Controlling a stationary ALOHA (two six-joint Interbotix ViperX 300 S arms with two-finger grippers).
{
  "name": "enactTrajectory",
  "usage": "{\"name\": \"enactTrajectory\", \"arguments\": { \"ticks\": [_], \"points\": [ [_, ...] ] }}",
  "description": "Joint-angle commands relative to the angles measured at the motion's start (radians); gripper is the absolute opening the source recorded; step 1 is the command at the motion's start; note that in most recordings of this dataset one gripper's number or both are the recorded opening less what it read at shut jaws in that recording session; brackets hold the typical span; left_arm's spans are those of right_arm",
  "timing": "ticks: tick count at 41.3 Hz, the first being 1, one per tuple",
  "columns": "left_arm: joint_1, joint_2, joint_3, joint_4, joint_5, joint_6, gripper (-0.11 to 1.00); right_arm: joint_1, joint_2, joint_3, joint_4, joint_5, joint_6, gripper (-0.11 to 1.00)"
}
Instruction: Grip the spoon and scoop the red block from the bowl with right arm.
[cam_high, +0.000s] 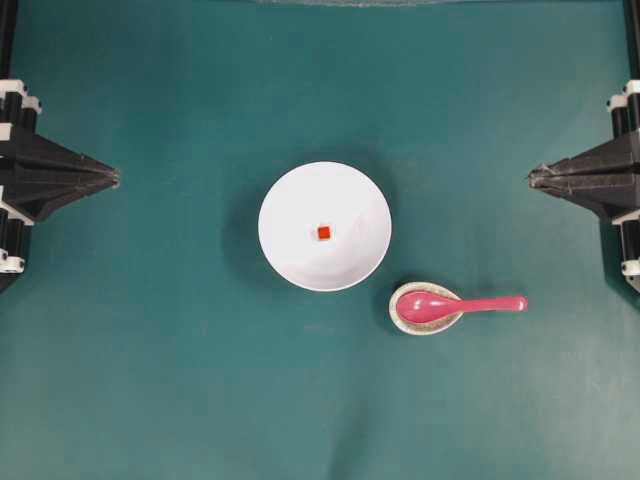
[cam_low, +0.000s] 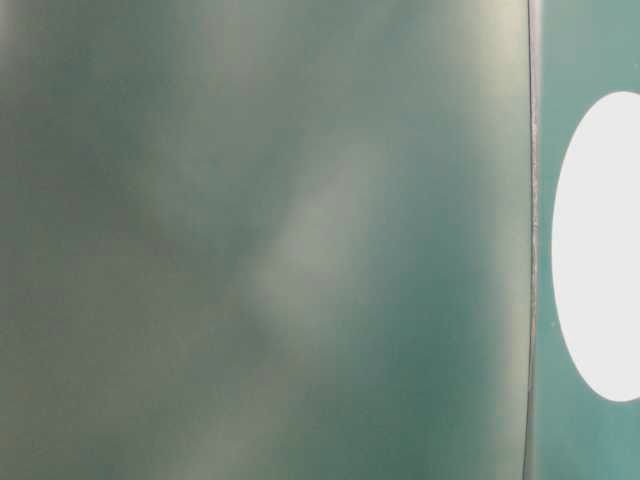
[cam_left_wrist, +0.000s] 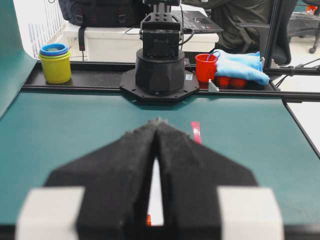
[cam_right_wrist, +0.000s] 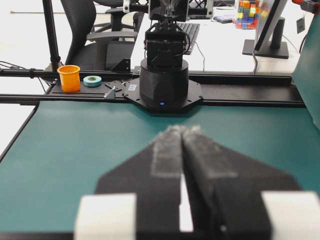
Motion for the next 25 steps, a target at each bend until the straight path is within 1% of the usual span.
{"name": "enactTrajectory", "arguments": {
  "ticks": [1, 2, 5, 18, 25],
  "points": [
    [-0.003, 0.017, -0.037, 0.002, 0.04, 0.002, 0.0, 0.002, 0.006, -0.018, 0.003, -0.008, 0.002, 0.0],
    [-0.003, 0.015, -0.044, 0.002, 0.086, 0.0, 0.0, 0.002, 0.011, -0.026, 0.003, 0.005, 0.0, 0.0],
    [-0.002, 0.015, -0.049, 0.002, 0.114, 0.0, 0.01, 0.002, 0.011, -0.031, 0.003, 0.015, 0.0, 0.0],
    [-0.002, 0.015, -0.052, 0.002, 0.164, -0.006, 0.01, 0.002, 0.011, -0.034, 0.005, 0.043, 0.005, 0.0],
    [-0.003, 0.015, -0.052, 0.002, 0.213, -0.006, 0.01, 0.003, 0.006, -0.035, 0.005, 0.043, 0.011, 0.0]
  ]
}}
